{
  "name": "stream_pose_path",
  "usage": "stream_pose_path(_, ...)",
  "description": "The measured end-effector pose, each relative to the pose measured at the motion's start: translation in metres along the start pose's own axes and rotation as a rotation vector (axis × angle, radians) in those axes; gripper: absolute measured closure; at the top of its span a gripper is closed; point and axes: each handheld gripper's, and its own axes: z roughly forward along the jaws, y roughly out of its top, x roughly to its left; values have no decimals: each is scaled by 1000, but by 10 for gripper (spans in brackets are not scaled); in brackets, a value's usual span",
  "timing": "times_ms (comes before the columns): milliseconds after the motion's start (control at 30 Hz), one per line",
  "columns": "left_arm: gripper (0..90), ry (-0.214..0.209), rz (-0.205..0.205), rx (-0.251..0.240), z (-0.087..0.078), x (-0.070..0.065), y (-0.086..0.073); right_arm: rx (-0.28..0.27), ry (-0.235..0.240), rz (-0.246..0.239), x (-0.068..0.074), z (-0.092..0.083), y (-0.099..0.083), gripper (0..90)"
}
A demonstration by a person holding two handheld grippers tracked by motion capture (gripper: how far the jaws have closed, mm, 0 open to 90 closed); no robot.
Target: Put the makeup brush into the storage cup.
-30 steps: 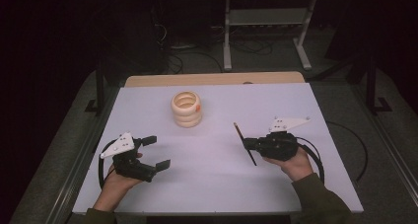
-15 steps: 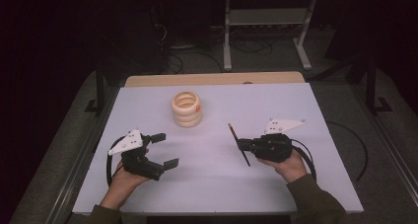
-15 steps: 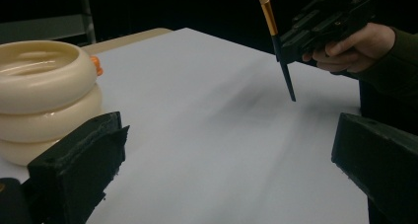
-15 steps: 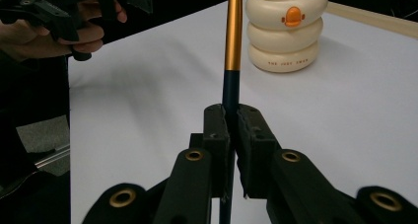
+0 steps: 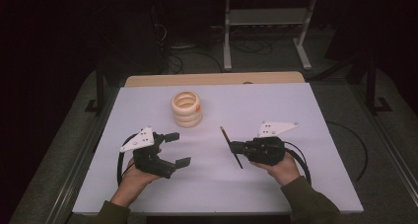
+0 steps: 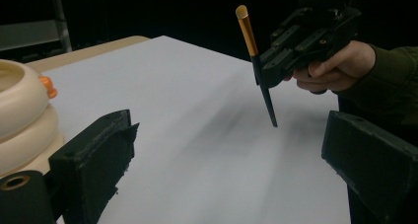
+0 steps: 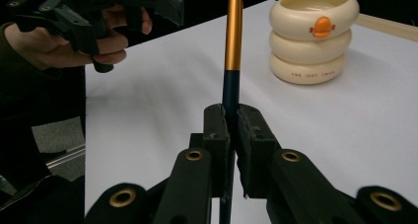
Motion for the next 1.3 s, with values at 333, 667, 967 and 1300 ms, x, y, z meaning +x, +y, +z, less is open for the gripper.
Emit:
stream_pose_path(333, 146, -19, 14, 7, 12, -4, 6, -19, 29, -17, 6, 10, 2, 828)
stream_pose_path(667, 255, -55, 20, 0, 23, -9, 11, -19, 50, -22, 13, 18, 2, 827)
stream_pose_path(967, 352, -76, 20, 2, 32, -12, 14, -29, 57, -29, 17, 23, 1, 828)
stream_pose_path(1300, 472, -94, 18, 10, 39, -13, 15, -29, 71, -32, 21, 30, 1, 828)
